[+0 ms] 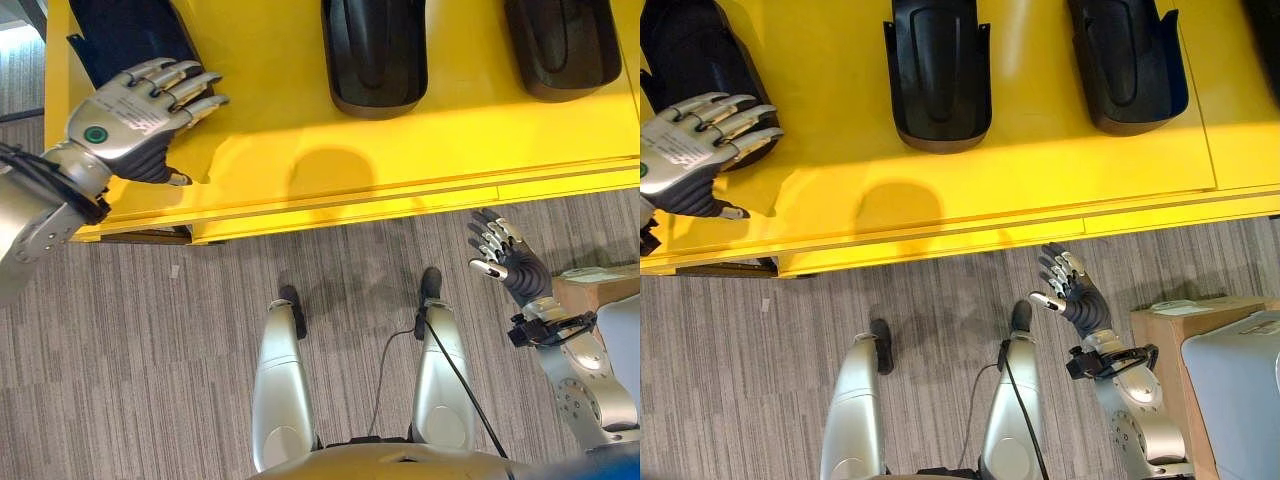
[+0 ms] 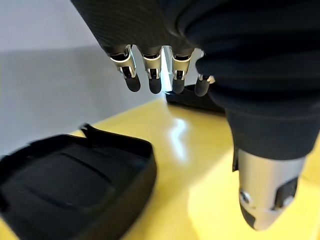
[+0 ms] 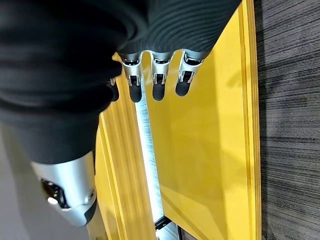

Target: Move parts from the plastic box to the shelf.

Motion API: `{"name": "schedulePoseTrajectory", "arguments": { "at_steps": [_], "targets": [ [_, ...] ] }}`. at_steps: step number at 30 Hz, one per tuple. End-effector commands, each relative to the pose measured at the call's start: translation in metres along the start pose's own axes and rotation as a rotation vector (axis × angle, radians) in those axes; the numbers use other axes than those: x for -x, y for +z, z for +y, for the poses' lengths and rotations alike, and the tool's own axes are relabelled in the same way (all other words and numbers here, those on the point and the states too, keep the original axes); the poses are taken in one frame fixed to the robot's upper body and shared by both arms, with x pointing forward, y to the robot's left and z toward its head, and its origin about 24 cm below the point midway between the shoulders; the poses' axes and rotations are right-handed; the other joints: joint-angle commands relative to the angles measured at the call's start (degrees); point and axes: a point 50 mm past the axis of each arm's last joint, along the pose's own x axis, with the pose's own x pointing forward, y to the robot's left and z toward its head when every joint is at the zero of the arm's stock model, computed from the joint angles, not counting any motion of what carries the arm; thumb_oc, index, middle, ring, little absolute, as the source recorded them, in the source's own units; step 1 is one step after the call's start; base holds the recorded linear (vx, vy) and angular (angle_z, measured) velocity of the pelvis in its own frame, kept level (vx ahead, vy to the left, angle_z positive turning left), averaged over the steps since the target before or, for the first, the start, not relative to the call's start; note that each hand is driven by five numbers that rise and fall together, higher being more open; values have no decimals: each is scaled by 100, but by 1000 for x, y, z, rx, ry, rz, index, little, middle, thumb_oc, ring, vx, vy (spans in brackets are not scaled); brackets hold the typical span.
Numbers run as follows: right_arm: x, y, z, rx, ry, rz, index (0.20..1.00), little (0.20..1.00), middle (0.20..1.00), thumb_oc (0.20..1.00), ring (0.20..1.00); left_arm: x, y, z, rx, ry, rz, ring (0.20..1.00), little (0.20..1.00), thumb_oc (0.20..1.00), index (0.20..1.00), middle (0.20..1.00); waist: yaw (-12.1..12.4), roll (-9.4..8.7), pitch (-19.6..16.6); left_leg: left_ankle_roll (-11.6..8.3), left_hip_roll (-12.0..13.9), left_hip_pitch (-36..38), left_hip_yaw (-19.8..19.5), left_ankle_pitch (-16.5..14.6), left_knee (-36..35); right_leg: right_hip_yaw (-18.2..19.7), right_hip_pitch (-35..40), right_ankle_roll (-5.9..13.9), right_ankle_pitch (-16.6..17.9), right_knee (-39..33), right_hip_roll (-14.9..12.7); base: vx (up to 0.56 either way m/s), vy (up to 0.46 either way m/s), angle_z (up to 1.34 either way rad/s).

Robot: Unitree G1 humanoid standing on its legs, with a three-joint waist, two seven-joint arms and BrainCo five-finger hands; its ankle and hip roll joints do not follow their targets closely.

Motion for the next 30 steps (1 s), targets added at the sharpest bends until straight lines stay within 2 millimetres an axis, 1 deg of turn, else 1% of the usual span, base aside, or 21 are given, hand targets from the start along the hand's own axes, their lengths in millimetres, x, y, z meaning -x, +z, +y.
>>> {"name": "schedulePoseTrajectory", "arguments": {
  "at_steps": [1,4,6,7,8,10,12,14,16,18,20,21,22,23,25,26,27,28,30],
  "targets": [
    [4,25,-7,54,-29,-127,1000,1000,1000,1000,1000,4,-5,35,86,235,24,1000,1000,1000,1000,1000,-54,-8,-152,126,-106,268,113,30,-389,60,108,-233,-1105,1170,-81,0,0,0],
    [4,24,-7,55,-31,-124,1000,1000,1000,1000,1000,8,-4,47,223,338,20,1000,1000,1000,1000,1000,-60,-10,-153,124,-118,293,111,47,-404,51,135,-245,-1099,1157,-79,0,0,0],
    [4,23,-6,52,-30,-121,1000,1000,1000,1000,1000,8,-5,48,259,365,23,1000,1000,1000,1000,1000,-65,-12,-154,125,-118,299,108,52,-409,52,137,-246,-1097,1159,-81,0,0,0],
    [4,22,-6,52,-31,-119,1000,1000,1000,1000,1000,9,-5,48,327,401,26,1000,1000,1000,1000,1000,-67,-18,-154,128,-120,307,109,55,-416,49,141,-249,-1101,1161,-81,0,0,0],
    [4,20,-5,55,-30,-112,1000,1000,1000,1000,1000,7,-6,45,435,439,32,1000,1000,1000,1000,1000,-81,-27,-153,127,-129,334,117,61,-434,48,146,-252,-1095,1162,-80,0,0,0],
    [3,19,-3,47,-25,-107,1000,1000,1000,1000,1000,4,-7,40,527,480,50,1000,1000,1000,1000,1000,-111,-55,-151,129,-131,345,115,64,-435,48,155,-256,-1095,1168,-82,0,0,0],
    [2,18,-2,44,-24,-104,1000,1000,1000,1000,1000,-4,-8,34,641,524,55,1000,1000,1000,1000,1000,-123,-67,-139,130,-135,350,114,68,-435,55,154,-264,-1093,1181,-82,0,0,0],
    [1,16,1,29,-15,-101,1000,1000,1000,1000,1000,-10,-9,21,829,584,83,1000,1000,1000,1000,1000,-164,-92,-125,129,-132,347,119,80,-431,59,144,-273,-1095,1194,-79,0,0,0],
    [-1,13,5,10,-11,-96,1000,1000,1000,1000,1000,-19,-9,4,1054,663,132,1000,1000,1000,1000,1000,-197,-119,-108,131,-120,337,127,89,-409,63,122,-292,-1097,1221,-73,0,0,0],
    [-1,11,6,4,-16,-86,1000,1000,1000,1000,1000,-30,-9,-10,1188,695,185,1000,1000,1000,1000,1000,-244,-138,-96,129,-110,333,128,105,-394,58,115,-299,-1087,1228,-64,0,0,0],
    [-1,9,6,2,-19,-76,1000,1000,1000,1000,1000,-39,-9,-19,1259,704,223,1000,1000,1000,1000,1000,-274,-160,-88,127,-103,330,125,111,-386,62,102,-299,-1082,1238,-55,0,0,0],
    [-1,9,6,2,-21,-77,1000,1000,1000,1000,1000,-39,-9,-19,1260,705,221,1000,1000,1000,1000,1000,-268,-158,-86,127,-103,329,125,111,-385,63,100,-299,-1082,1239,-55,0,0,0],
    [-2,7,7,-2,-26,-64,1000,1000,1000,1000,1000,-48,-7,-31,1406,715,255,1000,1000,1000,1000,1000,-311,-174,-77,129,-93,325,131,123,-378,70,85,-301,-1072,1246,-50,0,0,0],
    [-2,7,6,-2,-28,-65,1000,1000,1000,1000,1000,-49,-7,-31,1408,715,253,1000,1000,1000,1000,1000,-303,-172,-74,129,-93,324,131,122,-378,70,83,-301,-1072,1246,-50,0,0,0],
    [-5,5,8,-1,-24,-53,1000,1000,1000,1000,1000,-64,-3,-41,1566,711,277,1000,1000,1000,1000,1000,-351,-187,-59,134,-81,324,131,134,-369,73,84,-302,-1056,1232,-44,0,0,0],
    [-5,4,10,-3,-21,-46,1000,1000,1000,1000,1000,-68,-2,-46,1637,715,289,1000,1000,1000,1000,1000,-369,-194,-56,136,-74,321,130,140,-357,81,84,-305,-1051,1234,-39,0,0,0],
    [-5,4,10,-3,-21,-46,1000,1000,1000,1000,1000,-68,-2,-46,1638,715,288,1000,1000,1000,1000,1000,-365,-193,-53,136,-73,320,130,139,-356,81,84,-305,-1052,1235,-38,0,0,0],
    [-7,2,11,-9,-20,-38,1000,1000,1000,1000,1000,-77,1,-50,1717,709,299,1000,1000,1000,1000,1000,-398,-202,-49,138,-70,326,127,140,-352,93,89,-302,-1043,1232,-30,0,0,0],
    [-9,0,13,-15,-17,-30,1000,1000,1000,1000,1000,-86,3,-53,1790,721,325,1000,1000,1000,1000,1000,-428,-214,-54,142,-69,332,135,144,-347,103,96,-302,-1040,1236,-20,8,3,-2]
  ]
}}
